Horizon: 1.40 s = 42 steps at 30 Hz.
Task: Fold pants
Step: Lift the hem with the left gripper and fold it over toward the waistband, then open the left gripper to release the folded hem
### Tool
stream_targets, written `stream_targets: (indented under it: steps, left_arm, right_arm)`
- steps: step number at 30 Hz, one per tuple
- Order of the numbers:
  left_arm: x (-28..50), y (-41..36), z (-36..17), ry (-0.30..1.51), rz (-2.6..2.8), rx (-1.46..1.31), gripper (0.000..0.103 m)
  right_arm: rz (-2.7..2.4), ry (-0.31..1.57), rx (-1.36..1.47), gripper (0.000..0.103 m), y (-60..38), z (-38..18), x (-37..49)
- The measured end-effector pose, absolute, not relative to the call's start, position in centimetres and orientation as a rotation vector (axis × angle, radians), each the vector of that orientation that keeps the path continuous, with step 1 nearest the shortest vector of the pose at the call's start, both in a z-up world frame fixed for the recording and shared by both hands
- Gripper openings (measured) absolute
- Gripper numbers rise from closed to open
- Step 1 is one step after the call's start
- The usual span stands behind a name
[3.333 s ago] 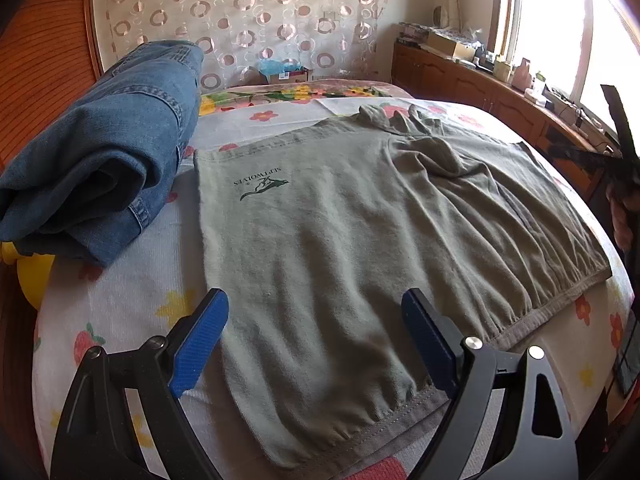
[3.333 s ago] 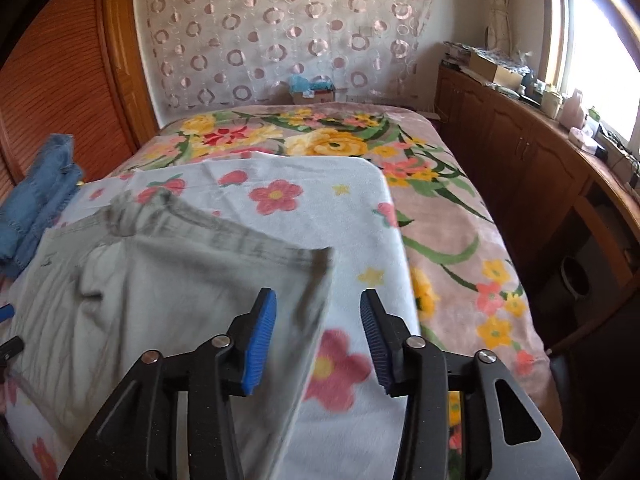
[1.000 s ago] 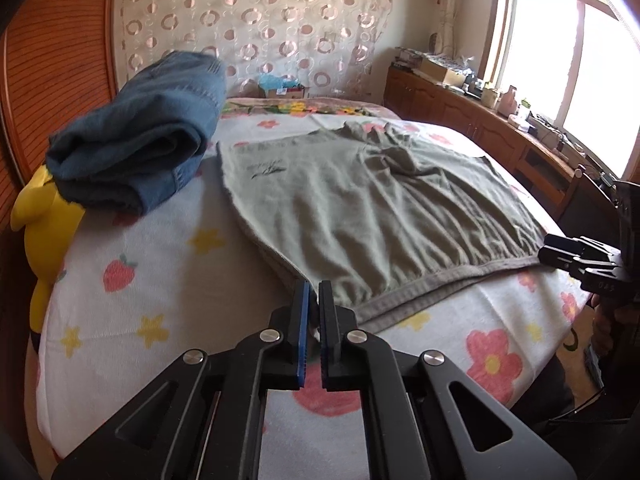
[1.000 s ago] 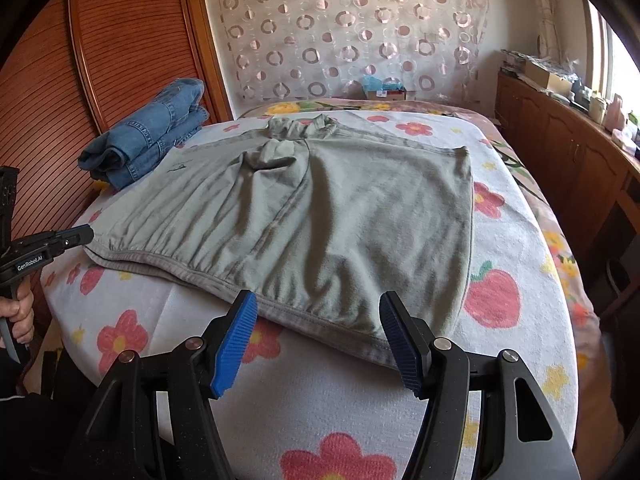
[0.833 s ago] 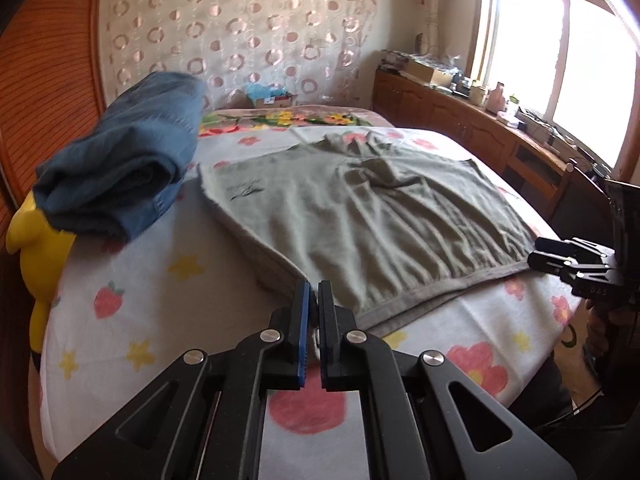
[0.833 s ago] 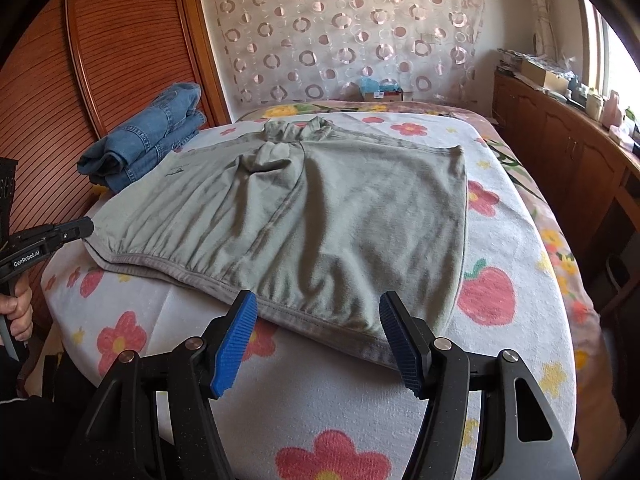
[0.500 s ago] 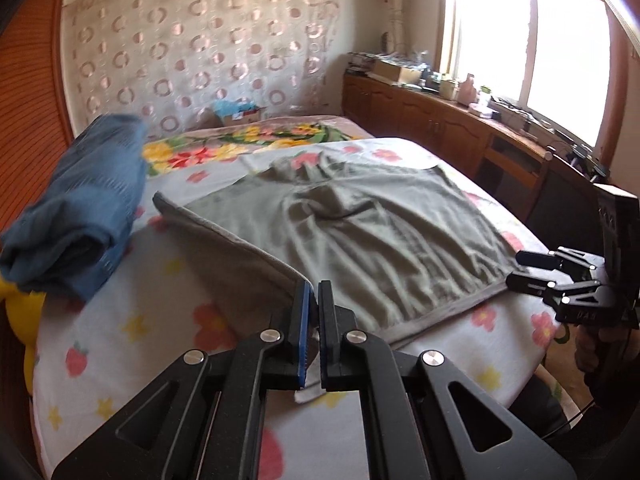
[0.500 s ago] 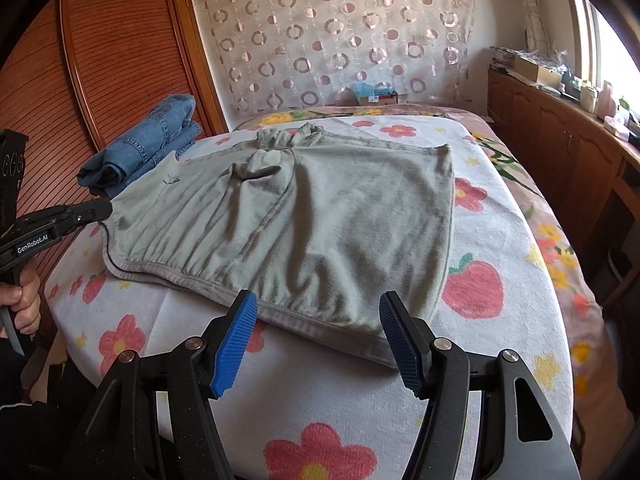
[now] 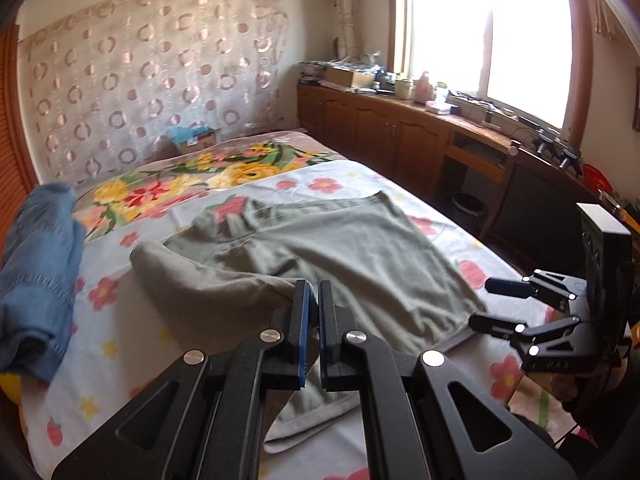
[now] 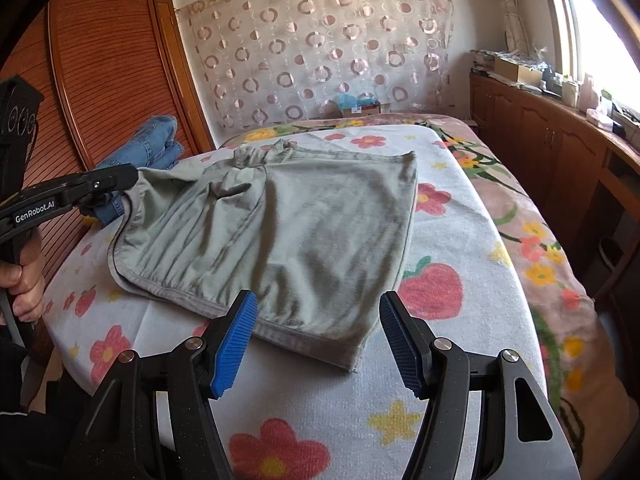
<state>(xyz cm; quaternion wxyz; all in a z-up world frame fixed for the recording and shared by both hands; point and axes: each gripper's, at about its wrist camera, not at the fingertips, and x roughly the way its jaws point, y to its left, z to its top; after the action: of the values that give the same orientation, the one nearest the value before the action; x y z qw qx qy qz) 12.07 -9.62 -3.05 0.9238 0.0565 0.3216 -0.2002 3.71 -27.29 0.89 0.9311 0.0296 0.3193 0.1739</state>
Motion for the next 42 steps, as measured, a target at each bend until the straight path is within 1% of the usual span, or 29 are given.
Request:
stream_targets:
  steps: [15, 20, 25, 27, 28, 30, 32, 33, 34, 35, 40, 42]
  left_arm:
    - [12.4, -17.5, 0.1, 0.623, -0.568, 0.157, 0.005]
    - [12.3, -18.3, 0.2, 0.626, -0.577, 0.162, 0.005]
    - [12.7, -17.4, -0.3, 0.640, -0.547, 0.159, 0.006]
    - [13.1, -16.9, -0.7, 0.655, -0.515, 0.167, 0.018]
    - [13.2, -16.5, -0.9, 0.659, -0.500, 0.167, 0.027]
    - [13.4, -15.6, -1.3, 0.664, -0.479, 0.160, 0.038]
    - [13.6, -14.5, -1.6, 0.658, -0.450, 0.148, 0.057]
    - [13.7, -14.1, -1.7, 0.656, -0.441, 0.146, 0.063]
    - [13.8, -13.6, -1.9, 0.655, -0.430, 0.139, 0.080]
    - [13.9, -13.1, -2.2, 0.657, -0.425, 0.131, 0.086]
    - [14.3, -11.6, -4.0, 0.688, -0.374, 0.125, 0.086]
    - [14.3, -11.2, -4.6, 0.706, -0.381, 0.115, 0.086]
  right_arm:
    - [0.319, 0.629, 0.091, 0.066, -28.3, 0.4, 2.8]
    - [0.308, 0.623, 0.096, 0.066, -27.9, 0.2, 2.6]
    - [0.309, 0.631, 0.095, 0.066, -27.5, -0.1, 3.1]
    - [0.311, 0.631, 0.091, 0.066, -27.2, 0.0, 3.3]
    - [0.312, 0.631, 0.089, 0.066, -26.9, 0.0, 3.4]
    - [0.316, 0.630, 0.085, 0.066, -27.2, -0.2, 3.4]
    - [0.319, 0.630, 0.080, 0.066, -26.9, -0.1, 3.5]
    - [0.321, 0.630, 0.077, 0.066, -26.8, -0.1, 3.6]
    - [0.322, 0.629, 0.074, 0.066, -26.8, -0.1, 3.8]
    - [0.323, 0.629, 0.070, 0.066, -26.8, -0.1, 4.0]
    - [0.330, 0.624, 0.058, 0.066, -26.9, -0.1, 5.1]
    - [0.341, 0.625, 0.051, 0.058, -26.7, -0.1, 5.7]
